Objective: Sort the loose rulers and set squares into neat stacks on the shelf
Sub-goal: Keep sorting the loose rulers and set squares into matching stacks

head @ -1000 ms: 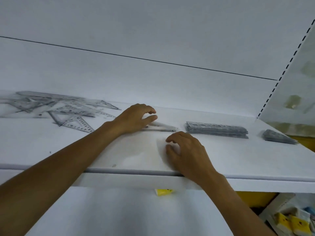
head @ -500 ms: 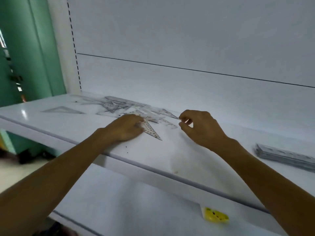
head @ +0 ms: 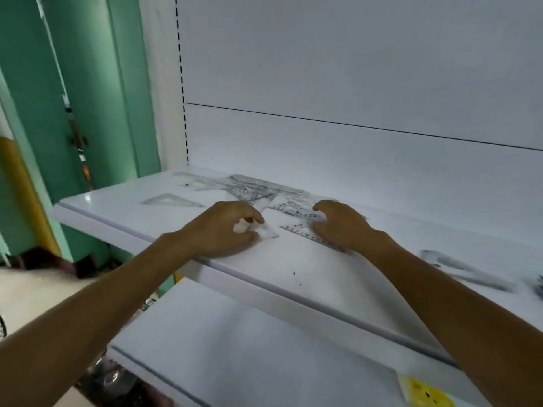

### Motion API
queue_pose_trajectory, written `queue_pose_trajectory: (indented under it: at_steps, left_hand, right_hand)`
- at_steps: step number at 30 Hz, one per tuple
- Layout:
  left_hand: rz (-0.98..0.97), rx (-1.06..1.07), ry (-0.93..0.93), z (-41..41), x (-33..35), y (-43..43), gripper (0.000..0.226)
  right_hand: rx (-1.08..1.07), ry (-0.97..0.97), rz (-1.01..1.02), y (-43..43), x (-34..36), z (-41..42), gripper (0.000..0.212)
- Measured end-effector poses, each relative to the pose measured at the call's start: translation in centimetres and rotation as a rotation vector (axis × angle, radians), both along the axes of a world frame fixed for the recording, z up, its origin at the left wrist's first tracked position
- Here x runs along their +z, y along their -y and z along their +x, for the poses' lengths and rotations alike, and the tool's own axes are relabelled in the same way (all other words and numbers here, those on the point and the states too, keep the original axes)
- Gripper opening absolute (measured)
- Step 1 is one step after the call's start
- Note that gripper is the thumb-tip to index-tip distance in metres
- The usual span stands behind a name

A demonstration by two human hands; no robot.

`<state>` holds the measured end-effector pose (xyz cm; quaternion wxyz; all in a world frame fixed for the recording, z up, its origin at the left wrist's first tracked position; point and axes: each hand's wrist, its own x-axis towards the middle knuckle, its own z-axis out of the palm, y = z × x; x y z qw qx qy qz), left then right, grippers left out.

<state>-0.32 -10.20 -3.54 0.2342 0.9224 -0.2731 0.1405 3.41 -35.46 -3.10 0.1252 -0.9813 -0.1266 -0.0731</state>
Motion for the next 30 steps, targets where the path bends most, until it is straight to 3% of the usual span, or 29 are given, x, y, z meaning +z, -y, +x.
queue_pose_trajectory:
  at_steps: [3,10,16,22,26,30]
  left_hand:
    - [0.162,-0.065,-0.025,-0.1,-0.6,-0.4,0.032]
    - [0.206,-0.111,0.033,-1.2,-2.0,-2.4,0.046]
    - [0.203,-0.232,0.160,-2.3,-2.6,-4.3,0.050]
    - [0.261,-0.363,0.464,-4.3,-1.9,-5.4,0.034]
    - [0.221,-0.426,0.529,-4.5,-2.6,-5.4,0.030]
    - [0.202,-0.468,0.641,-4.6,-2.4,-4.2,0.028]
  right_hand:
    - [-0.002,-0.007,0.028,-0.4,-0.6,0.3,0.032]
    - [-0.029,0.320,-0.213,-1.5,0.2,-0.9,0.015]
    - [-0.104,0.416,0.022,-3.7,1.2,-2.0,0.015]
    - [-0.078,0.478,0.125,-5.2,0.1,-3.7,0.023]
    - [-0.139,0.423,0.171,-5.1,-1.1,-4.8,0.027]
    - [-0.205,0.381,0.176,-4.8,-1.2,-6.2,0.045]
